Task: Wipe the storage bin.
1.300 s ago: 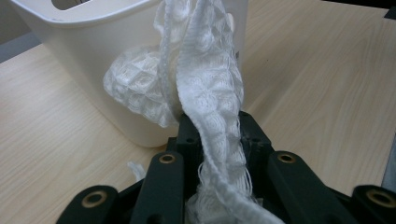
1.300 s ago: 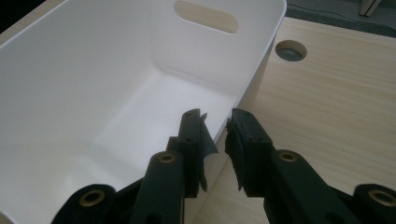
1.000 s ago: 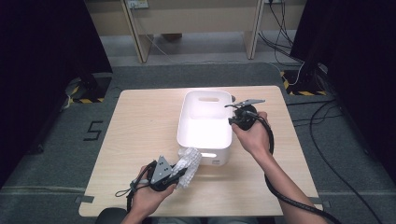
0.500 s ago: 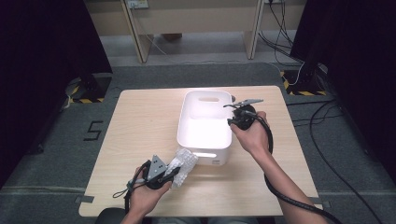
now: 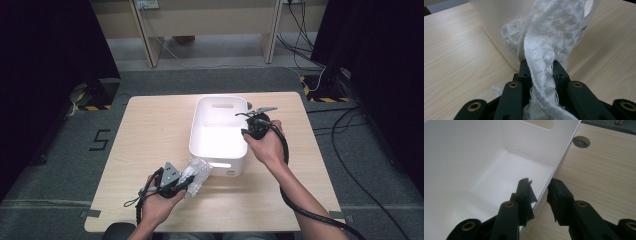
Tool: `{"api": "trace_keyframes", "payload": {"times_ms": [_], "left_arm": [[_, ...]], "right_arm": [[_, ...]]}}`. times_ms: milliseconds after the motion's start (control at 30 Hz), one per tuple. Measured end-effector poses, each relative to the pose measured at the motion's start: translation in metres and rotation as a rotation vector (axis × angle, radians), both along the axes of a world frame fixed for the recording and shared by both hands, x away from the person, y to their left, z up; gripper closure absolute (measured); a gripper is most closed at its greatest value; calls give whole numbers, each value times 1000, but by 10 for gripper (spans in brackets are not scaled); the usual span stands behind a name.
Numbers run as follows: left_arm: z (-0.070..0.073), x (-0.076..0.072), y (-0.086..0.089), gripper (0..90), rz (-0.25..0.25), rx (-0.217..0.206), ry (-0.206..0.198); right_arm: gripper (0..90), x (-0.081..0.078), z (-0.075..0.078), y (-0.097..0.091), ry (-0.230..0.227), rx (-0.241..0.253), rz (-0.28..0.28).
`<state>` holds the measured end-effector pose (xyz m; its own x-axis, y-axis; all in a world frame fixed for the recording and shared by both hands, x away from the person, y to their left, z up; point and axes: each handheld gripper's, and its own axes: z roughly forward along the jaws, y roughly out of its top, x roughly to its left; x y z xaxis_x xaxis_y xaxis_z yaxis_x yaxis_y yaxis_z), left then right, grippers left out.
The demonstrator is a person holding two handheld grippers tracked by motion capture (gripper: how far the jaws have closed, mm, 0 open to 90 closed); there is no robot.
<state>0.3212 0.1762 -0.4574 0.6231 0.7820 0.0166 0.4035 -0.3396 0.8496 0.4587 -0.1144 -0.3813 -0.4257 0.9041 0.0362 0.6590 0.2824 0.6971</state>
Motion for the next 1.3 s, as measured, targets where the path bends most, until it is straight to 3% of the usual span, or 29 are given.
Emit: {"api": "trace_keyframes", "payload": {"times_ms": [300,767,1300], "left_arm": [[3,0,2,744,50,-45,0],[-1,10,-4,745,68,-26,30],[-19,15,-7,745,78,18,59]], "right_arm": [[711,-1,1,2,-3,-19,0],[719,-3,1,6,-18,-57,3],[718,-3,0,5,-14,-43,0]]}}
